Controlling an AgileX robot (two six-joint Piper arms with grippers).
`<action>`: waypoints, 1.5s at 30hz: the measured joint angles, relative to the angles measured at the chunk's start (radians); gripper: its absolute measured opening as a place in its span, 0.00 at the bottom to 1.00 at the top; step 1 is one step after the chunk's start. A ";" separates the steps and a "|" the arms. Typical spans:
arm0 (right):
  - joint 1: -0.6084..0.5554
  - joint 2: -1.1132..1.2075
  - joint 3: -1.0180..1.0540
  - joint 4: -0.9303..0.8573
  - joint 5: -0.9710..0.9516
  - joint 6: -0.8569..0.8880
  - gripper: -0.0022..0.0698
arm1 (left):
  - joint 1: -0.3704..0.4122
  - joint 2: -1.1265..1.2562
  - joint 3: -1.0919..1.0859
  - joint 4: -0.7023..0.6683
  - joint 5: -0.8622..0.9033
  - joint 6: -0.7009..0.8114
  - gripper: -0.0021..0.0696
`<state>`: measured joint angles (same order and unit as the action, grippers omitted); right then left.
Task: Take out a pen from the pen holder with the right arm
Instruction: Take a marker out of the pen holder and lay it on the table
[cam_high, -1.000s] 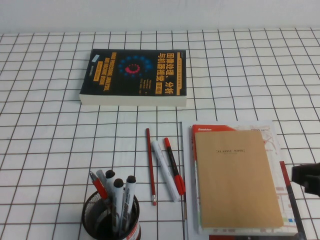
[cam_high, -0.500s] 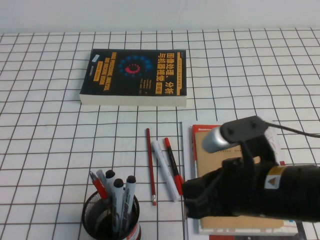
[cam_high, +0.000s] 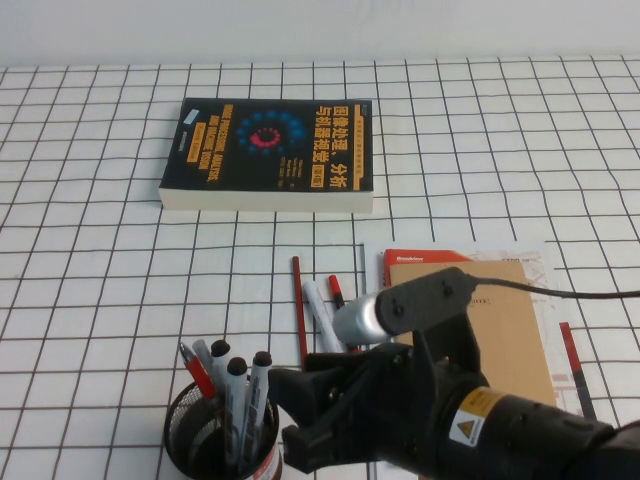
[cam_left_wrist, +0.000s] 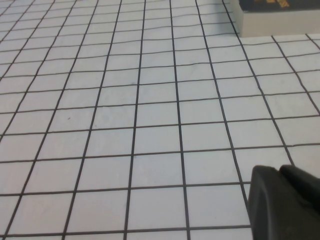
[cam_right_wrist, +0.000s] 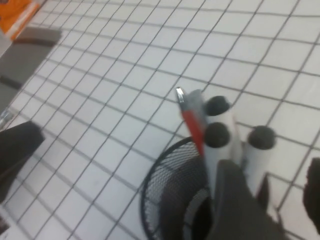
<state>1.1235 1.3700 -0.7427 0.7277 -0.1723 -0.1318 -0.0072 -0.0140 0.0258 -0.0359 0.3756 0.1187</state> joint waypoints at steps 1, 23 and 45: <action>0.012 0.002 0.019 0.008 -0.044 0.000 0.41 | 0.000 0.000 0.000 0.000 0.000 0.000 0.02; 0.165 0.129 0.147 0.034 -0.495 0.049 0.50 | 0.000 0.000 0.000 0.000 0.000 0.000 0.02; 0.165 0.261 0.052 0.030 -0.499 0.055 0.50 | 0.000 0.000 0.000 0.000 0.000 0.000 0.02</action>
<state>1.2887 1.6307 -0.6903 0.7578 -0.6709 -0.0771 -0.0072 -0.0140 0.0258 -0.0359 0.3756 0.1187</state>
